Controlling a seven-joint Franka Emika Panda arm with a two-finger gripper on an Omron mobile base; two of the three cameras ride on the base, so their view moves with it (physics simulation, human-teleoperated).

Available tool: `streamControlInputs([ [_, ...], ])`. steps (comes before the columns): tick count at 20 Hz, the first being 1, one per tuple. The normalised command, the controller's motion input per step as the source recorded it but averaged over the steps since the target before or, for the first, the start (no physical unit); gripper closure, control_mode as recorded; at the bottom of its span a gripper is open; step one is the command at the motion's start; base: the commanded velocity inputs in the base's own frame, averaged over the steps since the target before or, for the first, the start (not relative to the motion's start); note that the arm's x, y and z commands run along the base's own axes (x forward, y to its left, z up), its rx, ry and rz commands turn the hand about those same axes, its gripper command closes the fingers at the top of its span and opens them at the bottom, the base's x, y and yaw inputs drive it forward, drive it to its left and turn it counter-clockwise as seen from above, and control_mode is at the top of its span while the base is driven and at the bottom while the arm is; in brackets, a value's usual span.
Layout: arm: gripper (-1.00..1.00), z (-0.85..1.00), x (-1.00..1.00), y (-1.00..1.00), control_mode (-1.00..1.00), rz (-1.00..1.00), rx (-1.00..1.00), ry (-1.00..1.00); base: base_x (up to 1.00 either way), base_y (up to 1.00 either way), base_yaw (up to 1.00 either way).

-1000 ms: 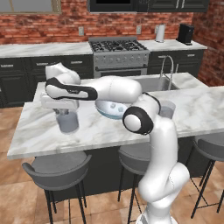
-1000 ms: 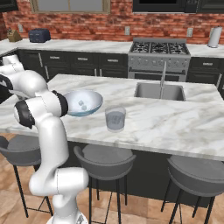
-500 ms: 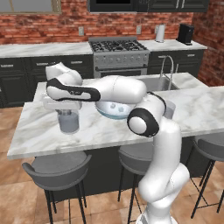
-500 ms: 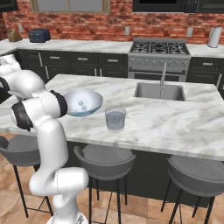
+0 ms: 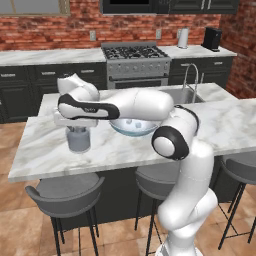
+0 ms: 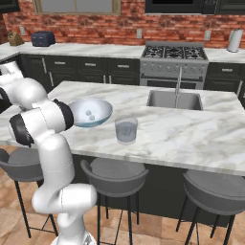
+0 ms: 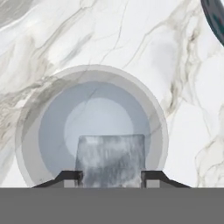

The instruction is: There are four ice cubes in the ice bowl. Place two ice cubes in each glass of water.

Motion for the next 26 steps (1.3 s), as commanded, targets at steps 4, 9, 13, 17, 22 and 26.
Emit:
streamControlInputs([
  [4, -1.00, 0.04, 0.04, 0.00, -1.00, 0.00, 0.00, -0.02, 0.00, 0.00, 0.00],
  [9, -1.00, 0.24, 0.04, 0.00, -1.00, 0.00, 0.00, 0.00, 0.00, 0.00, 0.00],
  [13, -1.00, 0.46, 0.08, -0.02, -1.00, 0.00, 0.00, 0.00, 0.00, 0.00, 0.00],
  [17, -1.00, 0.33, -0.16, -0.57, -1.00, -0.01, 0.00, 0.00, 0.00, 0.00, 0.00],
  [22, -1.00, 0.05, -0.55, -1.00, -1.00, 0.00, 0.02, 0.00, 0.00, 0.00, 0.00],
  [26, -1.00, 0.09, -0.14, -1.00, -1.00, 0.00, 0.01, 0.00, 0.00, 0.00, 0.00],
])
